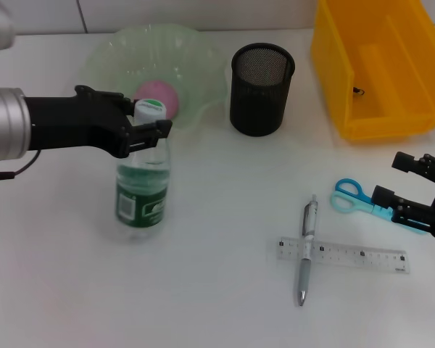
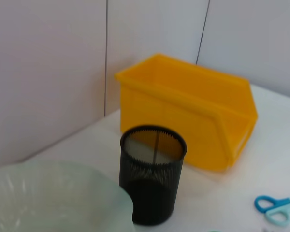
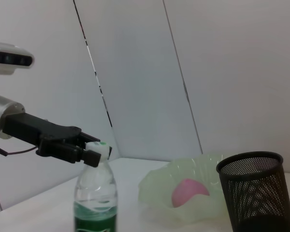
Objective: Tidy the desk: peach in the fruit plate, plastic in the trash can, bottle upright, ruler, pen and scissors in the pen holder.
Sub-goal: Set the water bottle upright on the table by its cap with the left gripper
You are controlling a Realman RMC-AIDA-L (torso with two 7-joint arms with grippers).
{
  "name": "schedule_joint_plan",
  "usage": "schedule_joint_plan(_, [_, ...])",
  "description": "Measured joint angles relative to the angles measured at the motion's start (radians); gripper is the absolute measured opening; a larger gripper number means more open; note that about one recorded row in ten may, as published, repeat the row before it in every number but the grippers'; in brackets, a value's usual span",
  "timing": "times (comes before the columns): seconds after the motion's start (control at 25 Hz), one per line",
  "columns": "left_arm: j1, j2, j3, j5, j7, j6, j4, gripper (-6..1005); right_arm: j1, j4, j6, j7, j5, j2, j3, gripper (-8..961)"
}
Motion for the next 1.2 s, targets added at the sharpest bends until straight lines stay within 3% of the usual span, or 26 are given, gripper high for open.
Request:
schedule_joint_plan(0.32, [0.021,0.0,-0.062,-0.098,0.103,0.012,-0.055,445,0.004,-0.009,-0.003,0.02,0.0,0.0,-0.002,827])
schedule_joint_plan(1.2, [-0.002,-0.005,-0.068,-0.142,0.223,0.004,-0.11,526,0.01,-0.011,-0.005,0.025,0.0,0.0,-0.008,827])
